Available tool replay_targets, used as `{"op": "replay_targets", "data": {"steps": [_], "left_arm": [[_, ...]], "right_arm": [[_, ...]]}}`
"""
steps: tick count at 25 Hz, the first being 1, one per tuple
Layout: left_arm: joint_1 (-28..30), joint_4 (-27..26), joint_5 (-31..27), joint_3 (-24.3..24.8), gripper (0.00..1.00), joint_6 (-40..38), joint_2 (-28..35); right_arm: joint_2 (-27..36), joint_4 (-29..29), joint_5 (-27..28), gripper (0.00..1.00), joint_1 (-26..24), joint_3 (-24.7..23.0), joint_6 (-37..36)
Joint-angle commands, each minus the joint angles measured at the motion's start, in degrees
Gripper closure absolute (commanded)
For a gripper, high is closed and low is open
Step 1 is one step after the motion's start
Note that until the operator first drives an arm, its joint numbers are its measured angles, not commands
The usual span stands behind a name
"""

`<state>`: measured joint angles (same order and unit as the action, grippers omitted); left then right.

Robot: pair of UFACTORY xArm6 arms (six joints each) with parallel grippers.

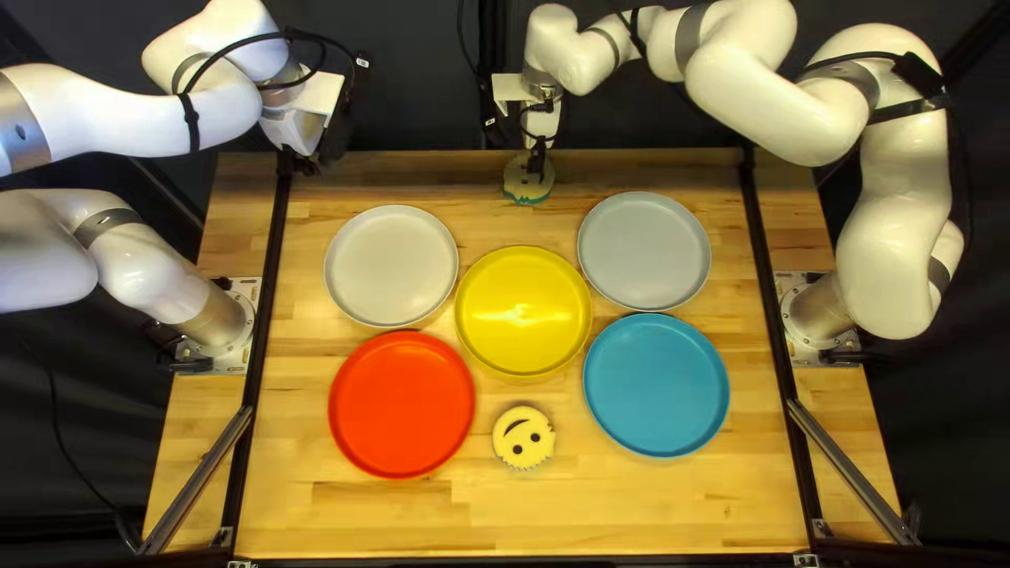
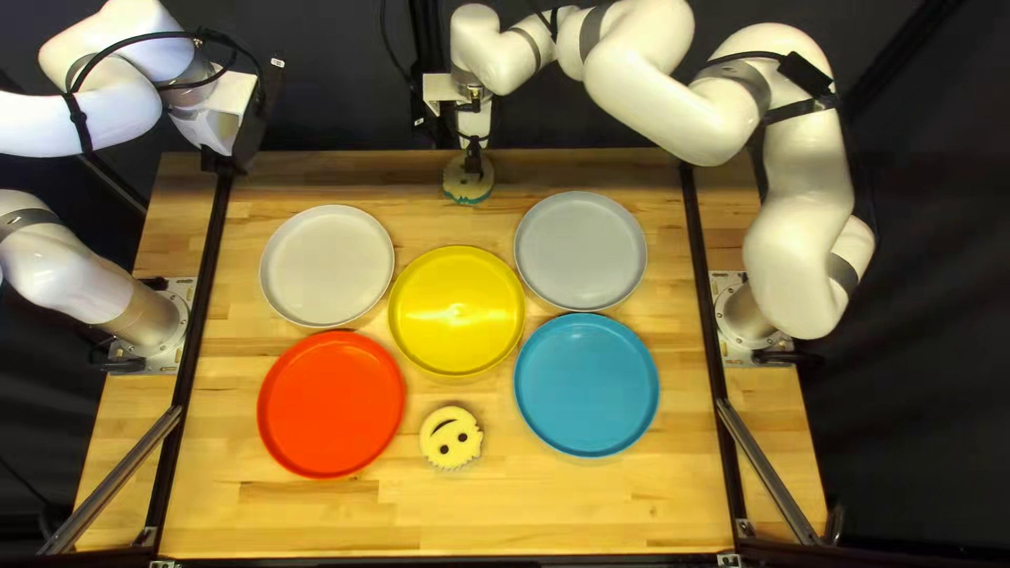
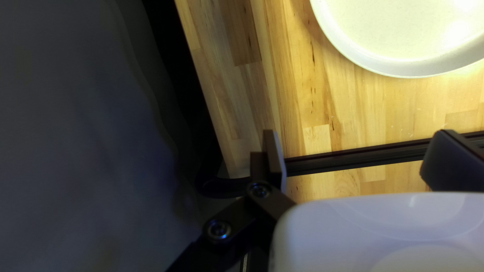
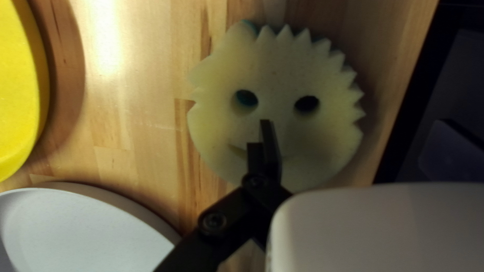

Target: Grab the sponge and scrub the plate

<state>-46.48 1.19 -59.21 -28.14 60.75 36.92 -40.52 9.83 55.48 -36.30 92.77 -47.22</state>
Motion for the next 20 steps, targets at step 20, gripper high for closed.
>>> {"op": "replay_targets", "data": {"steps": [20], "left_arm": [[0.0,0.0,0.0,0.0,0.0,0.0,0.0]], "right_arm": [[24.97,-6.53,-3.96,1.0,6.75,-26.15,9.34]]}}
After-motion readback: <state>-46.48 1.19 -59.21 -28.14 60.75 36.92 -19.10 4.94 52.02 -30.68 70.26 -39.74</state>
